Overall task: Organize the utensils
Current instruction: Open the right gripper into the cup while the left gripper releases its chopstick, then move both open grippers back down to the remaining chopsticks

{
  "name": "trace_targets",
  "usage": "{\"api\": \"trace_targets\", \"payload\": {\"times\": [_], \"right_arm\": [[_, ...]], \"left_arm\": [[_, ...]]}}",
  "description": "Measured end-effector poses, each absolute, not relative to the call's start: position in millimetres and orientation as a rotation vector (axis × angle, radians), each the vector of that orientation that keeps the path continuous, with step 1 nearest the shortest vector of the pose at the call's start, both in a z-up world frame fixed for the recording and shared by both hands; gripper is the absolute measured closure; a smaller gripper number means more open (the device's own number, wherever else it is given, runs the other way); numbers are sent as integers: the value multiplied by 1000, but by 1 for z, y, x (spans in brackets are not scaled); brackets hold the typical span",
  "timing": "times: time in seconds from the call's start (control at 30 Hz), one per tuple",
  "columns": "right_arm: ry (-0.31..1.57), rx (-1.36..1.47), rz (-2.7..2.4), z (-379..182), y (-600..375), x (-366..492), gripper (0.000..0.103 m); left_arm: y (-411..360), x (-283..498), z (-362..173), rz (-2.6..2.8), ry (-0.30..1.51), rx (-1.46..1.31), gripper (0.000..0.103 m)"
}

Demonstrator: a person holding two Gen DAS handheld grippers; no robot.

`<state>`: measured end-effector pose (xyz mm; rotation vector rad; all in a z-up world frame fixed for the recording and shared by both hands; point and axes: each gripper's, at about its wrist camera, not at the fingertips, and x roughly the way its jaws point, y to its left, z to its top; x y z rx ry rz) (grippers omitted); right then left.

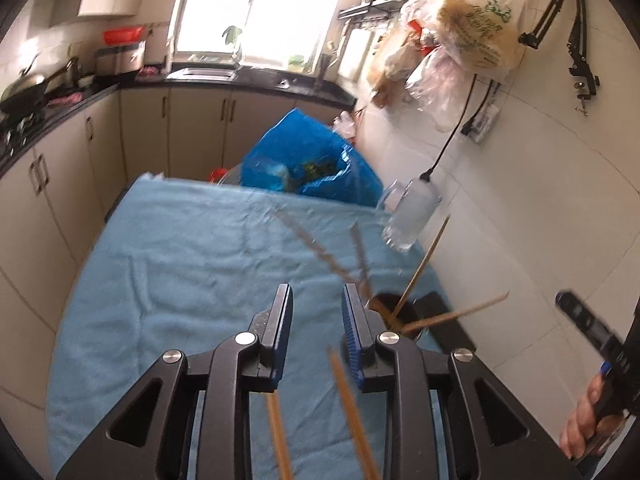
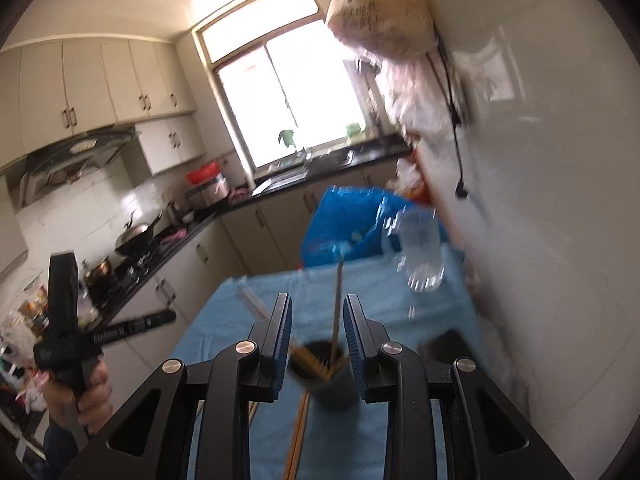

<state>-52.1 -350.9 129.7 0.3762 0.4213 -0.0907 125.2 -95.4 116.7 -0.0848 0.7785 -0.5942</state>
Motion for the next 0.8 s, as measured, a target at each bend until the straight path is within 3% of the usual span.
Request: {"api": "trace_targets", "payload": {"times": [0.4,0.8], "right_arm": [[825,497,-12,-43,-281,-17,74],[946,456,-36,-73,-262,13,74]], "left_arm": [[-46,82,-51,-442,1079,-29,78],[-43,71,-66,-418,1023,40,77]]}}
